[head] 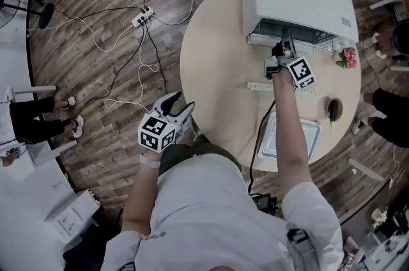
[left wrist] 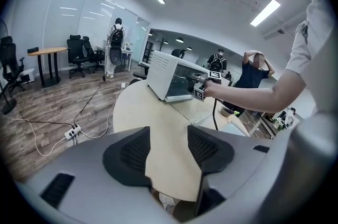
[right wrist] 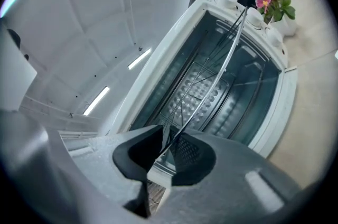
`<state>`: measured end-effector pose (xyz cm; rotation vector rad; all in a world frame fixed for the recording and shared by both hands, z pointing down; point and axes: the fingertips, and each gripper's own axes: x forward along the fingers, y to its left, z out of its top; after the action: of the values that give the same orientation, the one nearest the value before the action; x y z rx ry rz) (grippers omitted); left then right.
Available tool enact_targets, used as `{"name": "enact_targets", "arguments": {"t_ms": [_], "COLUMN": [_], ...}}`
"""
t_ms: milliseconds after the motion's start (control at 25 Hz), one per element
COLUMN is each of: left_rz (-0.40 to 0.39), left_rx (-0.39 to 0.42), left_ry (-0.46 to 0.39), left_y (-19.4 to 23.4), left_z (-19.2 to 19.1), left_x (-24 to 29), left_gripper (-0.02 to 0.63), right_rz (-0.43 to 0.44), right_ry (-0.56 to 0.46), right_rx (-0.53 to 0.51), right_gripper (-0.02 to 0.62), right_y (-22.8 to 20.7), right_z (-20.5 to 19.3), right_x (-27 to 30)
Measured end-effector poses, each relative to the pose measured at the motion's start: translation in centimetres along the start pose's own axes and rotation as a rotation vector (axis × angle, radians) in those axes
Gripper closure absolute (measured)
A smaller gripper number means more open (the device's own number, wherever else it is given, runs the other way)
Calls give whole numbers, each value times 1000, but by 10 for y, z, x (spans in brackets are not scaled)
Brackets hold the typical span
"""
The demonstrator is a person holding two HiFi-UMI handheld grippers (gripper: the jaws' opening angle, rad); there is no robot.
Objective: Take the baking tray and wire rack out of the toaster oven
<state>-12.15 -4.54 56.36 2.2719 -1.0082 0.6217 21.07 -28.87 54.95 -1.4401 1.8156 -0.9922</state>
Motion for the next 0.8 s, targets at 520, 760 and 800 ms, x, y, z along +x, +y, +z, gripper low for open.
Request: {"name": "enact_targets", "arguments": {"t_ms": [520,760,800], "left_rz": [-69,-106,-112], "left_rx": [43,81,88], "left_ry": [-7,-7,-7], "left_y": [-13,-22,-23], "left_z": [2,6,7], "left_x": [2,6,7], "left_gripper": [393,393,393], "right_rz": [-12,-19,-20], "right_ry": [0,-7,-9], "right_rx": [54,85,91], "right_gripper": [560,566,568], "right_y": [6,6,7], "right_z": [-12,-16,-17], "right_x": [-57,-83,-86]}}
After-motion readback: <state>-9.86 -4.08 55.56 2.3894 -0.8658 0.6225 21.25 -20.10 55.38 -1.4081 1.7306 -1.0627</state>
